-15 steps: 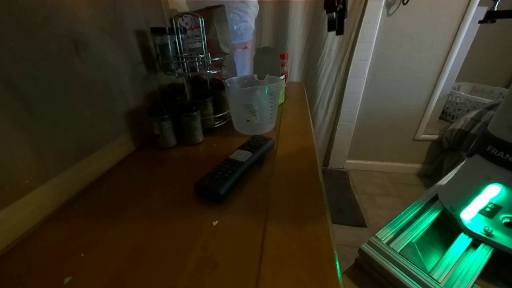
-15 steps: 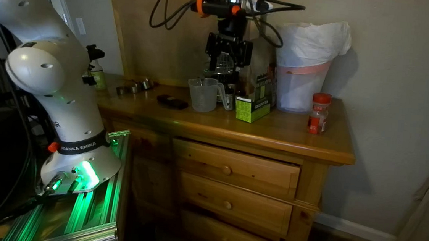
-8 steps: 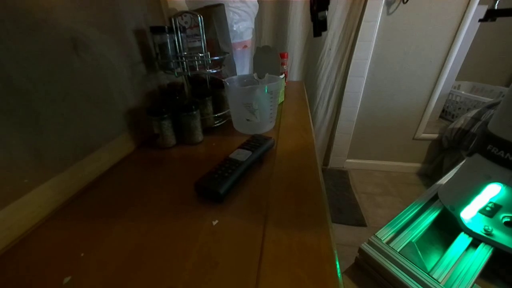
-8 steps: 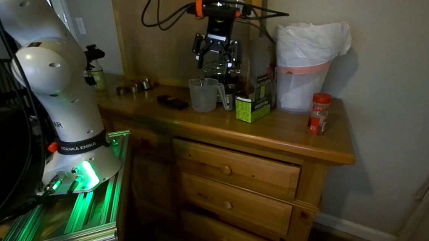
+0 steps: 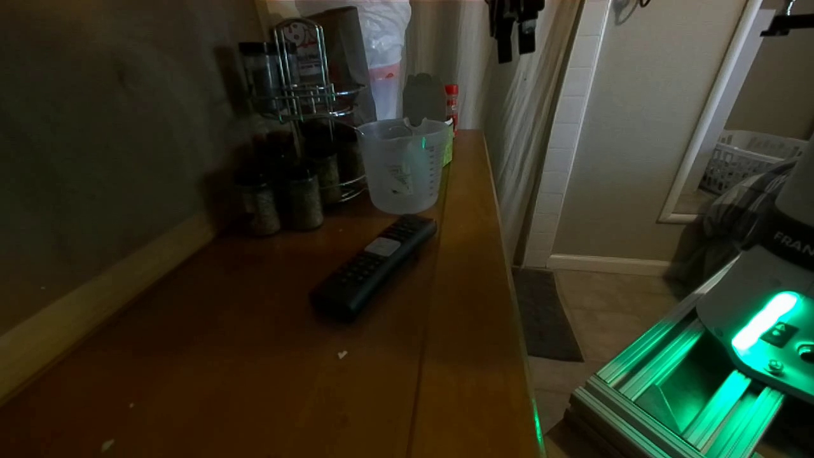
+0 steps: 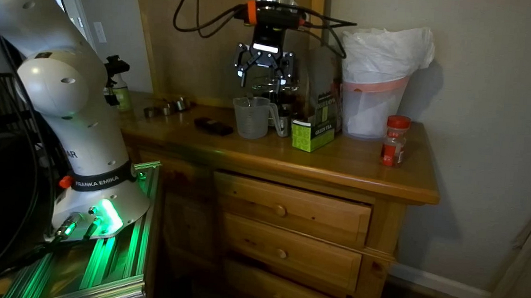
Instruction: Pick up the clear jar and move it to the left
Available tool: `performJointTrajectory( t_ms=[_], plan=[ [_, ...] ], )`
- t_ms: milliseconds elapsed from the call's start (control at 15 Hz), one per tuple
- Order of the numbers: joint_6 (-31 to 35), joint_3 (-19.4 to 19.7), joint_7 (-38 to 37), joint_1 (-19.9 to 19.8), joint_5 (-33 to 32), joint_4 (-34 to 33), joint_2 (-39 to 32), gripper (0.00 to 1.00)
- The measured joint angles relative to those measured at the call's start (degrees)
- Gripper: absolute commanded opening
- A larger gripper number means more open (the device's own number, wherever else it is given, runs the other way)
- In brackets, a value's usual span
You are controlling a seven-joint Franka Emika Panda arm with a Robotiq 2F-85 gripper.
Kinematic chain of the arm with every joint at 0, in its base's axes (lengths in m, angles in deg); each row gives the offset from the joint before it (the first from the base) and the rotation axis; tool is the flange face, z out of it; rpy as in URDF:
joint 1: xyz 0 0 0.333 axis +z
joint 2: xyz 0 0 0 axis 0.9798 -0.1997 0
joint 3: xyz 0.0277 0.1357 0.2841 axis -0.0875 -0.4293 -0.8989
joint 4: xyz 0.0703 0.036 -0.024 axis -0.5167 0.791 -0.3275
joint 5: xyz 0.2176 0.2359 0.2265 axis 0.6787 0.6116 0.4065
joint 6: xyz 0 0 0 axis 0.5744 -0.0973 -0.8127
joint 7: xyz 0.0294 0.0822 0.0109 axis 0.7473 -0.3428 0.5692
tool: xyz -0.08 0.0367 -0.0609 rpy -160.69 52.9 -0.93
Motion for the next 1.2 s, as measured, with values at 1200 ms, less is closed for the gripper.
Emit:
performJointTrajectory(
  t_ms=[1200],
  plan=[
    [19.83, -1.59, 33.54, 5.83, 0.74, 2.52, -0.12, 1.00]
  ],
)
